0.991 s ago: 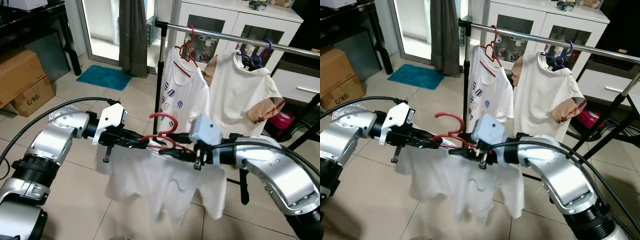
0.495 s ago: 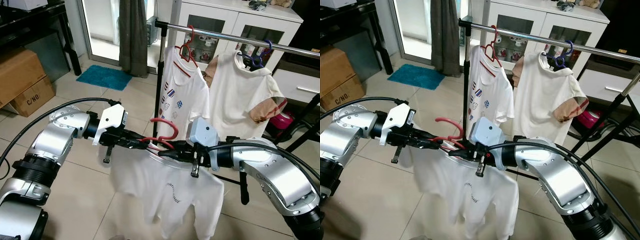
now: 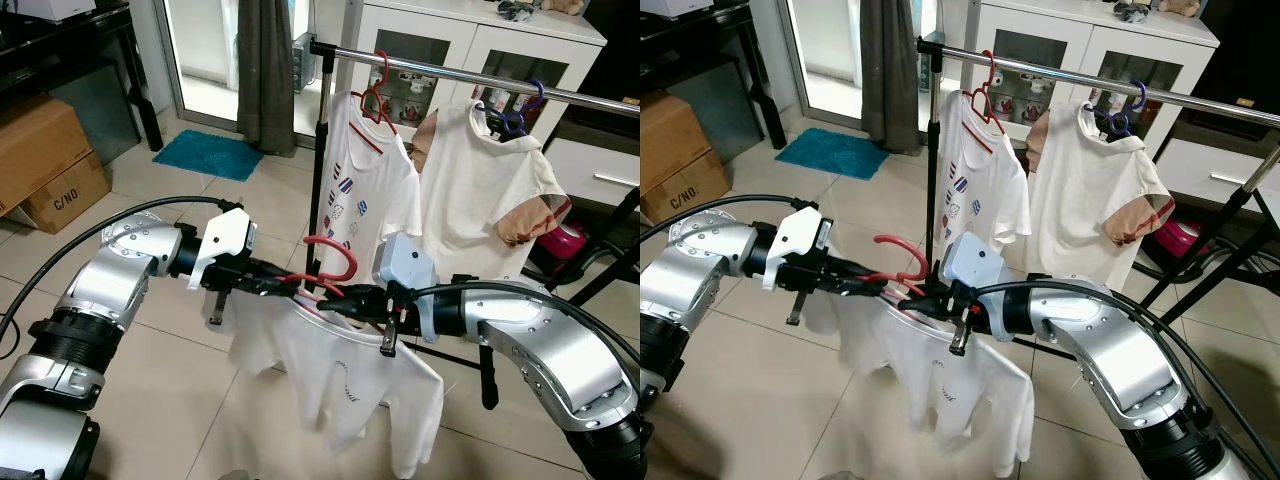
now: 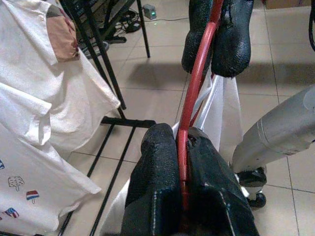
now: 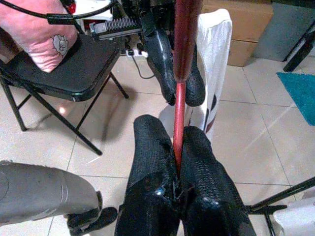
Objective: Hang hanger
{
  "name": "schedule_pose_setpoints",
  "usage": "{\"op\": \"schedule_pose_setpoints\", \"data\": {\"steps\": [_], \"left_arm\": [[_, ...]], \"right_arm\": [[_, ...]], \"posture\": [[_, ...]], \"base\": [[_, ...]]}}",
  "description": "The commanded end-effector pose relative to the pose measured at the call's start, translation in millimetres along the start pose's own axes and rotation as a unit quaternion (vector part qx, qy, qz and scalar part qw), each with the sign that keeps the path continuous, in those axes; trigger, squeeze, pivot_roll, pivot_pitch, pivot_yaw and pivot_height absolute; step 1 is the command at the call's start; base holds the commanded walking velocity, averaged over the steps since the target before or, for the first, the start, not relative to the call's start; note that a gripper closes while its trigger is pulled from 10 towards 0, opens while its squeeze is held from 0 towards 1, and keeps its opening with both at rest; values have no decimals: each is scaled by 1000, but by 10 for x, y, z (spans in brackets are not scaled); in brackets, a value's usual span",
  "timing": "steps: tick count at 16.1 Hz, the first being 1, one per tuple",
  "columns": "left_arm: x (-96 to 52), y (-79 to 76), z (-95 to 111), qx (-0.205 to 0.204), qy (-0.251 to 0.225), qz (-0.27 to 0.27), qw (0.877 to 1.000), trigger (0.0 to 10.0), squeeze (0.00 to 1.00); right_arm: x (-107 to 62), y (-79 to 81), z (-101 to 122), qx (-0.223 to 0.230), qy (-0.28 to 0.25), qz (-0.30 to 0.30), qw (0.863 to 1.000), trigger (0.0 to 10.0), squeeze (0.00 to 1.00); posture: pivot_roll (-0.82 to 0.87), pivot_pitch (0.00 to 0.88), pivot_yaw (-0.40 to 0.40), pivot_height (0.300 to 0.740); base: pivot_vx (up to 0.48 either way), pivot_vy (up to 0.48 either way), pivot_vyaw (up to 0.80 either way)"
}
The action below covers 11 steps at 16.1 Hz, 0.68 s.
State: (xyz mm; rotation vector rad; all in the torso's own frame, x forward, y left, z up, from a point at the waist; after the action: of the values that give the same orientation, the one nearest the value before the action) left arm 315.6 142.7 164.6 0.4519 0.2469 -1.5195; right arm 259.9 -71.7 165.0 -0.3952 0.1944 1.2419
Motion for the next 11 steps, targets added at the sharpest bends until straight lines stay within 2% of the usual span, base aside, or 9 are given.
{"op": "schedule_pose_setpoints", "data": {"steps": [1,2,7,11], "left_arm": [[-112,130,206,23,-27,43,998,10000,0],[-138,115,242,13,-43,38,998,10000,1000],[-237,13,324,-2,-65,26,998,10000,1000],[-302,16,400,5,-92,75,993,10000,1000]], "right_arm": [[20,61,-41,20,3,21,1000,0,0],[4,36,-65,25,7,15,1000,0,0],[-76,-59,-154,38,26,-11,999,0,0],[-101,-86,-215,44,36,-25,998,0,0]], "posture": [[-77,0,-54,740],[-77,0,-54,740],[-74,0,-52,740],[-69,0,-56,740]], "base": [[0,0,0],[0,0,0],[0,0,0],[0,0,0]]}}
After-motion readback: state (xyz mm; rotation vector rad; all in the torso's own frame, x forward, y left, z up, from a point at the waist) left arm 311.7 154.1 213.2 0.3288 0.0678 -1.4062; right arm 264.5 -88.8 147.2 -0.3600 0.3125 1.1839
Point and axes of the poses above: a point about 5 cm out from each wrist's last joint towards the gripper, its own x axis pointing out of the wrist towards the gripper, its own z axis along the axis of the wrist's last joint, y = z × x, the point moved 3 cm from there along x, pointing out of the wrist towards the gripper, and after that the axes turned 5 degrees about -x, right-handed, at the moved point
